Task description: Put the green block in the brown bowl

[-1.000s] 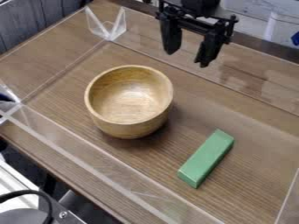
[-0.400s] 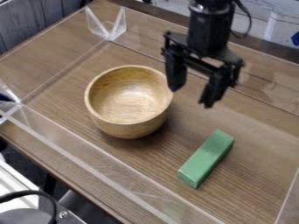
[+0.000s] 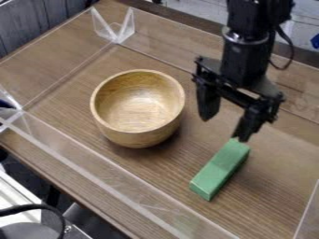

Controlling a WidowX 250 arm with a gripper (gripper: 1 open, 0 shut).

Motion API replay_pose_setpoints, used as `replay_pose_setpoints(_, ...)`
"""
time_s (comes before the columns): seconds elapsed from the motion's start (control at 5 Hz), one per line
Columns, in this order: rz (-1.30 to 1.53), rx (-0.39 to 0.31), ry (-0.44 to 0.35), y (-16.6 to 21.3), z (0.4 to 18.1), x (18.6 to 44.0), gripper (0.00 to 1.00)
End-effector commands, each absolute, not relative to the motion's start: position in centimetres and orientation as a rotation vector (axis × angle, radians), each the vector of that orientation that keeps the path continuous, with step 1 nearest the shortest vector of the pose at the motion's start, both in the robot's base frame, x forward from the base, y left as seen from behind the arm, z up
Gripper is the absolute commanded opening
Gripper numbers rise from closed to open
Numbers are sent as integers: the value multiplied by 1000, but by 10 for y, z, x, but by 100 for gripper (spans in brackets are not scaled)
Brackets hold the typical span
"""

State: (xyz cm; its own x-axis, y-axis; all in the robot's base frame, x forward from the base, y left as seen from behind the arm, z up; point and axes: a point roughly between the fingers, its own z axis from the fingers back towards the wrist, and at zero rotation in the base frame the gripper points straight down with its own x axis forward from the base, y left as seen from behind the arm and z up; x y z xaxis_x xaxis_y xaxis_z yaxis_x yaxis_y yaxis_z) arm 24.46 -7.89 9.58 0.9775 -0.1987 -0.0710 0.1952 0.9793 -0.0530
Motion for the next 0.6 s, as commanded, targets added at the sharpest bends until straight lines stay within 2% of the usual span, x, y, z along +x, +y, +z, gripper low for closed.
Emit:
replay_pose_setpoints(0.0, -215, -72, 26, -87, 97, 249, 100)
replay_pose_setpoints(0.4, -222, -97, 16, -88, 75, 251, 100)
